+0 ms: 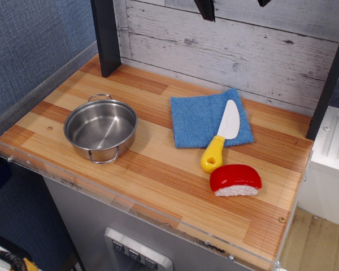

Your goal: Move the knife to the top left corner of the table.

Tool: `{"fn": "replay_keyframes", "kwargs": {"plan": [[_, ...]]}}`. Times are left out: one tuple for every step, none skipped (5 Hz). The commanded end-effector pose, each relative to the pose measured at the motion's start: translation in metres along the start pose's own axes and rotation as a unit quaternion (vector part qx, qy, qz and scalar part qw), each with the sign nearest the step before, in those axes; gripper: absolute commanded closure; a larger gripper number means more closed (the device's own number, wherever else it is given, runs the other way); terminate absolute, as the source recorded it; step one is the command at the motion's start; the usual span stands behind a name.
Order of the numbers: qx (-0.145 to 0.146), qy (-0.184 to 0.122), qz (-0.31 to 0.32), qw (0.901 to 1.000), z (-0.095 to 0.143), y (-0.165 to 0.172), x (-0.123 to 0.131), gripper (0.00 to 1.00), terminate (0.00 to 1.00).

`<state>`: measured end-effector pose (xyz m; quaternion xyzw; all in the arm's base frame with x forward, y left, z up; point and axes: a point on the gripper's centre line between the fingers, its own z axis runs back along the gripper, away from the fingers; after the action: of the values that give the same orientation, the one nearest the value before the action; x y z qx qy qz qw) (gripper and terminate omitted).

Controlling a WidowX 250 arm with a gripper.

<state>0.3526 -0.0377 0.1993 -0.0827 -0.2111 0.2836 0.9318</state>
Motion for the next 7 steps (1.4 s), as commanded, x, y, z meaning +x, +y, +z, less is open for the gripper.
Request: {"fn": "replay_keyframes", "kwargs": {"plan": [[0.0, 0.0, 0.0, 1.0, 0.0, 0.0, 0.0, 0.0, 0.0], [-0.001, 0.022, 0.005, 0.9997, -0.004, 0.016, -0.013, 0.0, 0.0], [0.005, 0.025, 0.005, 0.9997, -0.01, 0.024, -0.03, 0.0, 0.0], [0.006, 0.027, 0.003, 0.9996, -0.017, 0.03, -0.047, 0.0, 0.0], [0.013, 0.039, -0.004, 0.9991, -0.035, 0.035, -0.062, 0.0, 0.0], [0.017, 0.049, -0.012, 0.9986, -0.054, 0.04, -0.069, 0.0, 0.0], [0.033, 0.058, -0.017, 0.9976, -0.073, 0.051, -0.077, 0.0, 0.0]]}}
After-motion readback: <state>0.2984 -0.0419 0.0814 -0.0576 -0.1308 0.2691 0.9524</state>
